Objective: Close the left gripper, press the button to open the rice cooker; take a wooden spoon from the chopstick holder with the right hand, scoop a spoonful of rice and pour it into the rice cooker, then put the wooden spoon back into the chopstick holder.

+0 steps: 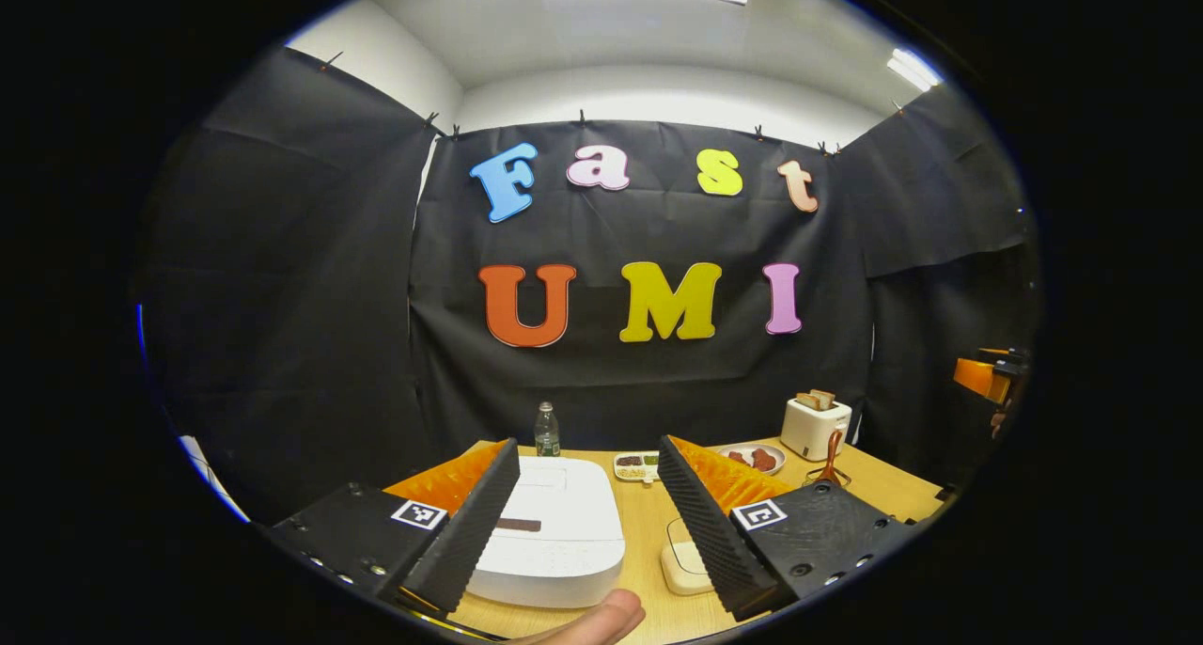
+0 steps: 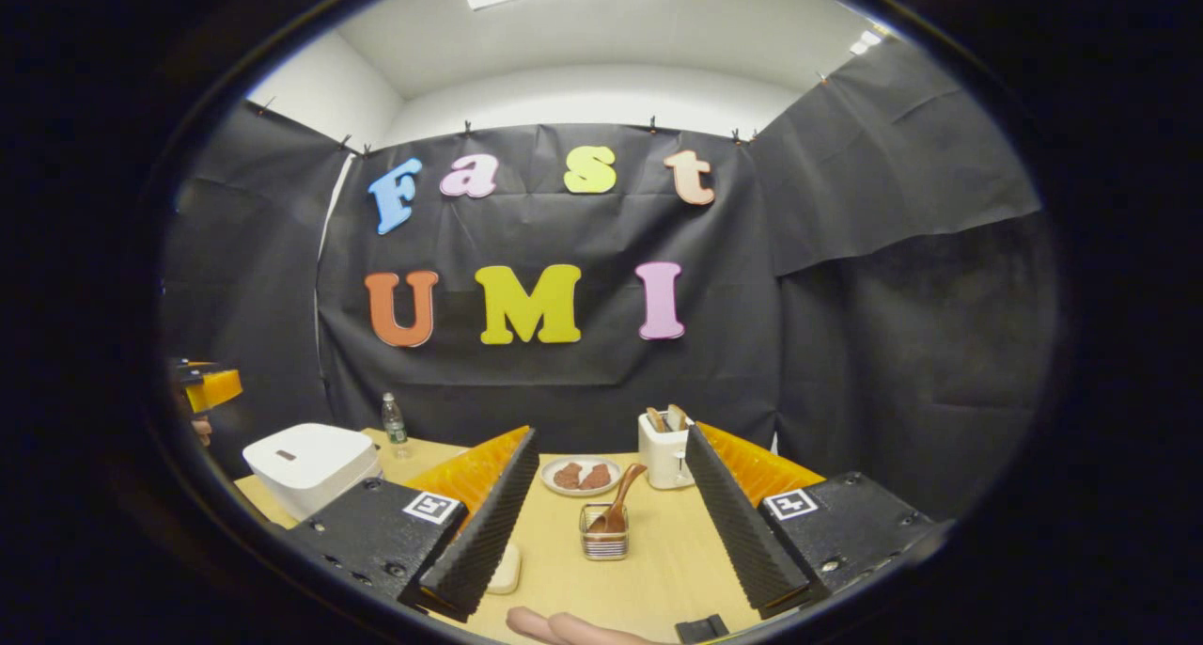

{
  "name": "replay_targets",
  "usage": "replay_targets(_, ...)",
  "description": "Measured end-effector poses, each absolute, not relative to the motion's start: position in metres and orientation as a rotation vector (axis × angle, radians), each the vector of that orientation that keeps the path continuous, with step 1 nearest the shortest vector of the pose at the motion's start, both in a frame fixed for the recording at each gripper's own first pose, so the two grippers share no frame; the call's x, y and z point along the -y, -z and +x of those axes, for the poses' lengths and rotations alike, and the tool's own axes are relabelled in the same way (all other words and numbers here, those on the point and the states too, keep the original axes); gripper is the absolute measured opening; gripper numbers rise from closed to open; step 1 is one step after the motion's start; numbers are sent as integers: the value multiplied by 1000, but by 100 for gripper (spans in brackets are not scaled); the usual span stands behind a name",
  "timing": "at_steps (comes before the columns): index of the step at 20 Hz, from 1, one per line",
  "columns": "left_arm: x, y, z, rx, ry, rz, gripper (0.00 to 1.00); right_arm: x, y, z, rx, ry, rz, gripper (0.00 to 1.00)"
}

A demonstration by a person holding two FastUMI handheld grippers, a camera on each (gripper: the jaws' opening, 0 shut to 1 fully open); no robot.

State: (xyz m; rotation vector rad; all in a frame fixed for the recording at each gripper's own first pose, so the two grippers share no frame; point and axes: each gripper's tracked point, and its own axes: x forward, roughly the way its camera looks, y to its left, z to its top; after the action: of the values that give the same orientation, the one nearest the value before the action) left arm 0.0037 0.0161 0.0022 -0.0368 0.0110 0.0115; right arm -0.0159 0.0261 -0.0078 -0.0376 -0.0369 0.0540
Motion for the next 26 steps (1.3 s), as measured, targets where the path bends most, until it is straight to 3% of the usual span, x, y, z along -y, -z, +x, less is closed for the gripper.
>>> replay_targets(2,-23,-5,6,-19,-18,-33,95,-30,11,-16,43,-62,-37,95)
replay_targets(4,-37,-4,8,-35,-41,-14,95,-32,17,-14,38,-62,-49,100)
replay_targets(6,-40,1,14,-55,-28,-15,87,-34,23,-10,26,-65,-50,95)
replay_targets(7,-39,4,17,-64,-14,-18,65,-36,26,-9,19,-69,-48,95)
replay_targets(8,-40,6,19,-79,-2,-22,57,-38,29,-6,10,-71,-48,95)
replay_targets(9,-41,11,22,-96,6,-34,57,-39,32,-5,3,-73,-46,95)
replay_targets(10,-43,14,24,-107,7,-46,51,-41,33,-5,1,-78,-47,100)
replay_targets(11,-49,15,28,-117,0,-54,35,-42,34,-4,3,-82,-48,95)
replay_targets(13,-52,23,34,-142,-10,-51,16,-41,36,-4,6,-84,-47,95)
replay_targets(14,-52,27,37,-154,-9,-47,13,-42,40,-4,3,-84,-45,100)
replay_targets(16,-56,30,42,-173,-18,-43,13,-41,48,-3,-10,-84,-43,100)
replay_targets(17,-58,39,47,-202,-28,-45,0,-41,53,-4,-18,-85,-44,95)
replay_targets(18,-58,47,51,-228,-28,-44,0,-43,57,-4,-23,-90,-46,100)
replay_targets(20,-56,60,56,-281,-21,-57,0,-43,65,-3,-34,-96,-51,100)
replay_targets(21,-55,71,62,-316,-15,-60,0,-43,70,-2,-42,-99,-50,95)
replay_targets(22,-56,79,66,-346,-17,-63,0,-42,75,-1,-53,-100,-47,100)
replay_targets(26,-61,127,85,-518,-41,-81,0,-40,91,5,-88,-105,-46,100)
